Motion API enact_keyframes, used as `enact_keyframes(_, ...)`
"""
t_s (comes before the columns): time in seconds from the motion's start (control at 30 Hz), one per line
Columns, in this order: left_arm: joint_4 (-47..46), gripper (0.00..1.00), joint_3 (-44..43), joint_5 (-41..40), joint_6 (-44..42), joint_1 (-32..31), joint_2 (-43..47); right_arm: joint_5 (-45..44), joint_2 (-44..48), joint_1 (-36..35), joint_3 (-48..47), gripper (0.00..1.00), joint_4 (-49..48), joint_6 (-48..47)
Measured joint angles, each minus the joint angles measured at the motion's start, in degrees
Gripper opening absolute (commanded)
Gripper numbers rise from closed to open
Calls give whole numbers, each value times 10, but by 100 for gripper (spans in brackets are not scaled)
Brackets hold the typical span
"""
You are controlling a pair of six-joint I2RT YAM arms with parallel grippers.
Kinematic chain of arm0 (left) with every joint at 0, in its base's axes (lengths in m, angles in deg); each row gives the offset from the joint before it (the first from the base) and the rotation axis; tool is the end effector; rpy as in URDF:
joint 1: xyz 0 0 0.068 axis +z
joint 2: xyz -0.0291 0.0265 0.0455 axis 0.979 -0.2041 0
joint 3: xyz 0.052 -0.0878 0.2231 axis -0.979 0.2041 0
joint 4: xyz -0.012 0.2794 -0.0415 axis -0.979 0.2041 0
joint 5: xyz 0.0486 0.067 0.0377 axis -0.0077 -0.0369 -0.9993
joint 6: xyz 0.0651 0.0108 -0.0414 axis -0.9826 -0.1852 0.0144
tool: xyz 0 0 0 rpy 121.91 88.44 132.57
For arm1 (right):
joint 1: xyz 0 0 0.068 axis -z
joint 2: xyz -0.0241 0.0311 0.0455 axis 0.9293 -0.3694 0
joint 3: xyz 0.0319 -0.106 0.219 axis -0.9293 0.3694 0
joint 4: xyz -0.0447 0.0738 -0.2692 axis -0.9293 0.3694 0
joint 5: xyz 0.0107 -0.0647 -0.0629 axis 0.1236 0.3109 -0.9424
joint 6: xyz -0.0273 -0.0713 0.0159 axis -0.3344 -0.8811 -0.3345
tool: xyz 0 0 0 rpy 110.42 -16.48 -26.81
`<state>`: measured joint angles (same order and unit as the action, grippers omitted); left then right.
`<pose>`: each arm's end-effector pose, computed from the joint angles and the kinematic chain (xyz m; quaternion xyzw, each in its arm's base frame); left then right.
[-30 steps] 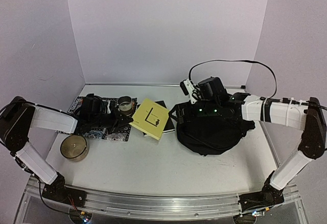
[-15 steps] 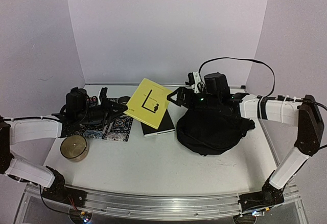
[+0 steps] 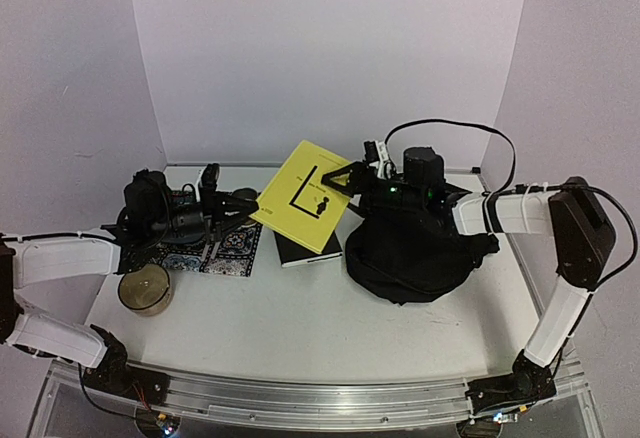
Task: Pack the student bag
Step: Pass from the left arm to the right, then pass from the right arm to the left
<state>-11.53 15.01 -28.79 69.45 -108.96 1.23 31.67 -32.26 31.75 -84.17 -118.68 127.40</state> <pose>0.2527 -0.1988 0.2204 0.0043 0.7280 -0.6410 0.2431 0.3303 0.2877 0.2429 -0.1042 0.6431 0.6475 0.3954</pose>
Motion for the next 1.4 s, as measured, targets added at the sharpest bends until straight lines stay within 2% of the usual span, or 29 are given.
enact_keyframes(0.1, -9, 0, 1, 3, 1, -5, 0, 26, -6, 2, 0, 17, -60, 35)
enact_keyframes(0.17, -16, 4, 5, 0, 2, -7, 0, 46, -11, 4, 1, 3, -109, 70)
enact_keyframes(0.2, -22, 10, 8, -2, 1, -7, 0, 54, -12, 4, 1, 0, -134, 92)
enact_keyframes(0.33, -51, 40, 15, -15, -3, -11, 2, 62, -18, 6, 13, 0, -195, 144)
enact_keyframes(0.4, -60, 57, 19, -28, 0, -18, 2, 58, -23, 6, 21, 0, -206, 158)
enact_keyframes(0.47, -65, 70, 22, -42, 0, -27, 2, 50, -26, 5, 32, 0, -208, 170)
enact_keyframes(0.53, -70, 77, 23, -63, 5, -40, 2, 44, -27, 5, 41, 0, -208, 183)
enact_keyframes(0.63, -84, 79, 24, -94, 5, -60, -5, 34, -29, 4, 44, 0, -207, 196)
enact_keyframes(0.77, -110, 77, 24, -126, 17, -79, -24, 13, -34, -4, 44, 0, -208, 218)
enact_keyframes(0.9, -145, 66, 25, -151, 42, -90, -54, -8, -41, -12, 44, 0, -208, 232)
enact_keyframes(1.07, -213, 43, 26, -170, 79, -104, -104, -33, -42, -18, 45, 0, -209, 233)
enact_keyframes(1.23, -254, 3, 42, -195, 109, -109, -124, -43, -42, -21, 51, 0, -223, 233)
enact_keyframes(1.33, -272, 0, 51, -203, 127, -110, -125, -45, -43, -22, 52, 11, -234, 229)
enact_keyframes(1.4, -278, 0, 51, -206, 129, -112, -125, -42, -43, -23, 52, 22, -239, 225)
